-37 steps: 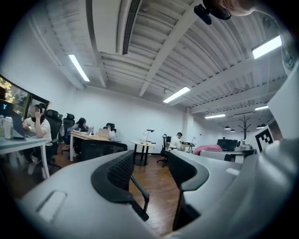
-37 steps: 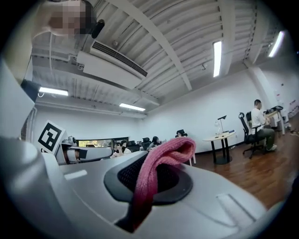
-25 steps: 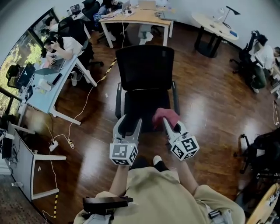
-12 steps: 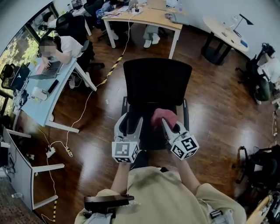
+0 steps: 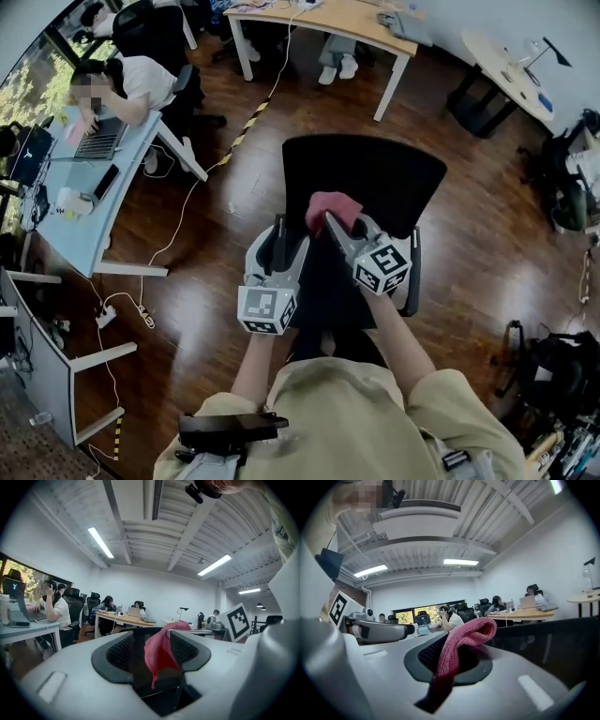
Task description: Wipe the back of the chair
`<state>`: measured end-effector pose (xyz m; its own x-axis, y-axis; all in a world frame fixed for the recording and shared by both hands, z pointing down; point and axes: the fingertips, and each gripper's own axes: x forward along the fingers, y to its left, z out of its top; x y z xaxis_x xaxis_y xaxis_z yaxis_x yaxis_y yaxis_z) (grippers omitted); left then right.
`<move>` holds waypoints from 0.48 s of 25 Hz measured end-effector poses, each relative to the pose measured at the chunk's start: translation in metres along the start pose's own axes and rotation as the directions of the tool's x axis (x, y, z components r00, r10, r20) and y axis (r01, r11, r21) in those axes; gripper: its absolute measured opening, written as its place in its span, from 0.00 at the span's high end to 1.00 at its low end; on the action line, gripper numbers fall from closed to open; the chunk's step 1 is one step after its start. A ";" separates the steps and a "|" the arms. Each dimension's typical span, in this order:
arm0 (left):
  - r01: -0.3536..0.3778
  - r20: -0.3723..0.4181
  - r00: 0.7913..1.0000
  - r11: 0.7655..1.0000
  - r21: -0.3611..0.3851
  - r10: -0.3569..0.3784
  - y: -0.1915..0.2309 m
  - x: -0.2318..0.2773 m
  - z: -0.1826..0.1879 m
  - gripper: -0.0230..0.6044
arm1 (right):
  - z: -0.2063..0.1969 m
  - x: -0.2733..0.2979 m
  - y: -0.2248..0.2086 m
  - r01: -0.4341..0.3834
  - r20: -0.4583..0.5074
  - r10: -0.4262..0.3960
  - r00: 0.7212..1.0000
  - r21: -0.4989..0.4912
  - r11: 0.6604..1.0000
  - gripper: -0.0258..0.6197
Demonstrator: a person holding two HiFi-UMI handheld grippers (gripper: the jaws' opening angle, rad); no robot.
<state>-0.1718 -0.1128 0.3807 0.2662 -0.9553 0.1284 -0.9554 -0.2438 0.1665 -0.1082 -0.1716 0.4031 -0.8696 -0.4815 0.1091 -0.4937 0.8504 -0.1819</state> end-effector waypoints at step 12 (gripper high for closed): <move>-0.190 -0.038 0.981 0.981 -0.032 0.189 0.048 0.017 0.000 0.58 | -0.025 0.182 -0.047 -0.212 -0.155 0.194 0.969 -0.110 0.971 0.93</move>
<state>-0.2136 -0.1408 0.3905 0.0859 -0.9771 0.1944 -0.9840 -0.0526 0.1703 -0.2426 -0.2939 0.4560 -0.9374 -0.2683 0.2222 -0.2943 0.9512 -0.0927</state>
